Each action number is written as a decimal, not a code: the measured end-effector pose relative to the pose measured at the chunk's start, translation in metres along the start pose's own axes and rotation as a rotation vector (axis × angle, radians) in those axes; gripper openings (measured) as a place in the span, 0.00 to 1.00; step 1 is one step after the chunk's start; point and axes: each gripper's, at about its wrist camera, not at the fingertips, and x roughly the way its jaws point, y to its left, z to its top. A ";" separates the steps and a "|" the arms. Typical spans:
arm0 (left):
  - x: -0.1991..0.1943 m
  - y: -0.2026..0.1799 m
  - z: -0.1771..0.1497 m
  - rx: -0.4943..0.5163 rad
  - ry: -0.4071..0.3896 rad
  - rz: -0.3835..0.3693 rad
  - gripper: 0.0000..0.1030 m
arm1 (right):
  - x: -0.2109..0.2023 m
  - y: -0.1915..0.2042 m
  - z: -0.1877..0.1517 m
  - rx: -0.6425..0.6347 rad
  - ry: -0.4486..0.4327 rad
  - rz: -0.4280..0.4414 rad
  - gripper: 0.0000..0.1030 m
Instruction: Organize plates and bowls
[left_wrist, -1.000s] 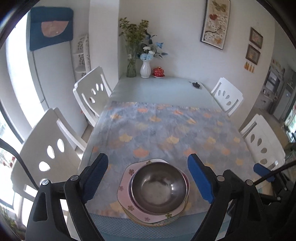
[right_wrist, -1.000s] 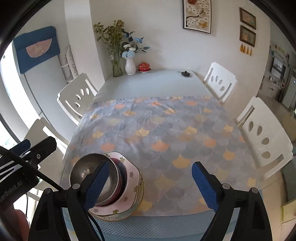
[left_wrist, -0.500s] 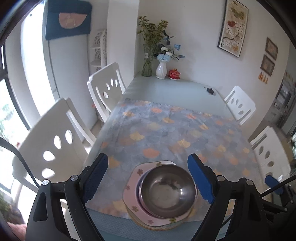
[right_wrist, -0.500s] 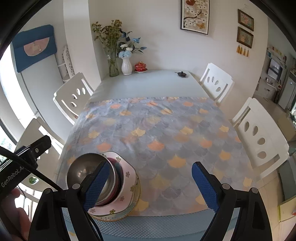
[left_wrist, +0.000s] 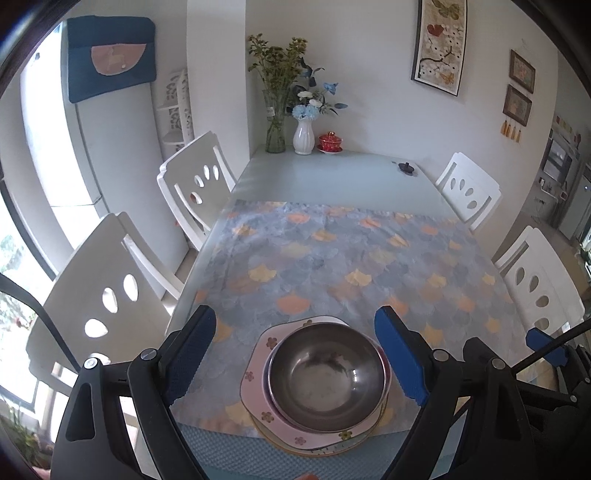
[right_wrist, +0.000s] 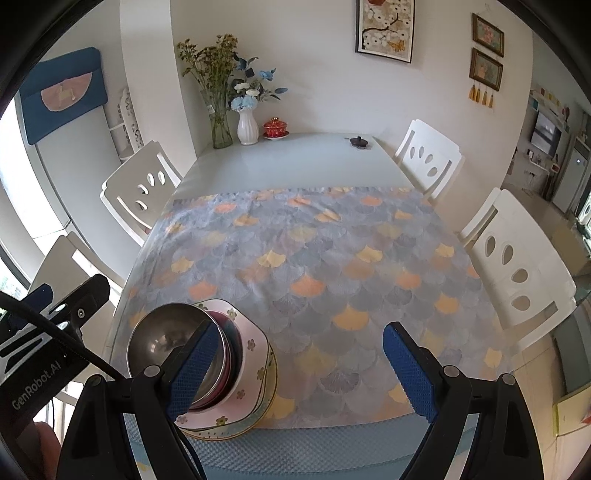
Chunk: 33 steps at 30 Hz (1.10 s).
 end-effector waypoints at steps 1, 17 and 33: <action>0.000 0.000 0.000 0.002 0.003 0.002 0.85 | 0.000 0.000 0.000 -0.002 0.000 -0.001 0.87; 0.002 -0.001 -0.002 0.017 0.014 0.003 0.85 | 0.001 0.001 -0.001 -0.004 0.008 0.003 0.87; 0.008 -0.002 -0.004 0.029 0.035 0.008 0.85 | 0.006 -0.004 -0.006 -0.006 0.029 0.010 0.87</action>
